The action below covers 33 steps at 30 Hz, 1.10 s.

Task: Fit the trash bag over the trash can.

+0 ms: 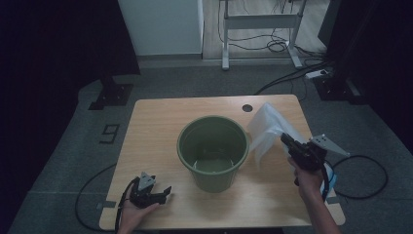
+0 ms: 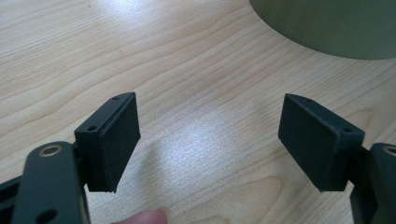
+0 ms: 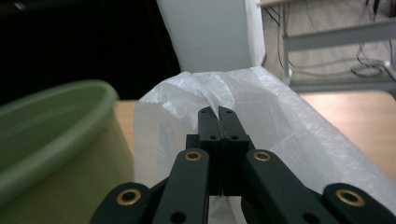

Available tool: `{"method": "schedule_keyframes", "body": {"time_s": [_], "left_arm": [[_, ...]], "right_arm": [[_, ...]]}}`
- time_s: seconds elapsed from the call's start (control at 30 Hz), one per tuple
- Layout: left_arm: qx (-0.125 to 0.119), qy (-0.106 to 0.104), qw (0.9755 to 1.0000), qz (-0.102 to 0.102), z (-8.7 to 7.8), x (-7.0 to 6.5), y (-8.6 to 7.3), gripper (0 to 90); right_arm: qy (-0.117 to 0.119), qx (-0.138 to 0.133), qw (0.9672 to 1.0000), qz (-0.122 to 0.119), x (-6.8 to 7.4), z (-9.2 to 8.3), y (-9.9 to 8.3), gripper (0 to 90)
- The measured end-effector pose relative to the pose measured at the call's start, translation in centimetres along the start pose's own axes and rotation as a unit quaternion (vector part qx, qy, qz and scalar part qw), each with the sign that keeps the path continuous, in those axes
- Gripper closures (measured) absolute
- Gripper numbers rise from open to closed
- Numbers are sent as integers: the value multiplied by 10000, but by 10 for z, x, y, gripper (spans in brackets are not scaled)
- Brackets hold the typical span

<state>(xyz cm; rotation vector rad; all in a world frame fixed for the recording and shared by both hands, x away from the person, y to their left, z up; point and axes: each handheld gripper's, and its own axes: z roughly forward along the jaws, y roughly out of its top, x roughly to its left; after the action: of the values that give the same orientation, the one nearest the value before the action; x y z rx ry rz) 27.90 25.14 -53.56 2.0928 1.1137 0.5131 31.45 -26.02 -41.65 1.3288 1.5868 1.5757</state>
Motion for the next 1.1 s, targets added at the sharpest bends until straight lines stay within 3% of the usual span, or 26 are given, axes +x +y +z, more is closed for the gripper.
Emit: {"method": "schedule_keyframes", "body": {"time_s": [0.37, 0.57, 0.73, 1.1], "left_arm": [[8, -7, 10000, 7, 1, -1, 0, 203], [31, -17, 10000, 7, 1, -2, 0, 203], [40, -20, 10000, 8, 1, -2, -1, 203], [64, -33, 10000, 24, 3, -3, -1, 203]], "right_arm": [[282, -627, 9973, -246, 25, -30, 48, 889], [381, -779, 9953, -420, 39, -39, 71, 889], [447, -874, 9937, -545, 49, -42, 85, 889], [689, -1226, 9884, -578, 67, -56, 103, 889]]}}
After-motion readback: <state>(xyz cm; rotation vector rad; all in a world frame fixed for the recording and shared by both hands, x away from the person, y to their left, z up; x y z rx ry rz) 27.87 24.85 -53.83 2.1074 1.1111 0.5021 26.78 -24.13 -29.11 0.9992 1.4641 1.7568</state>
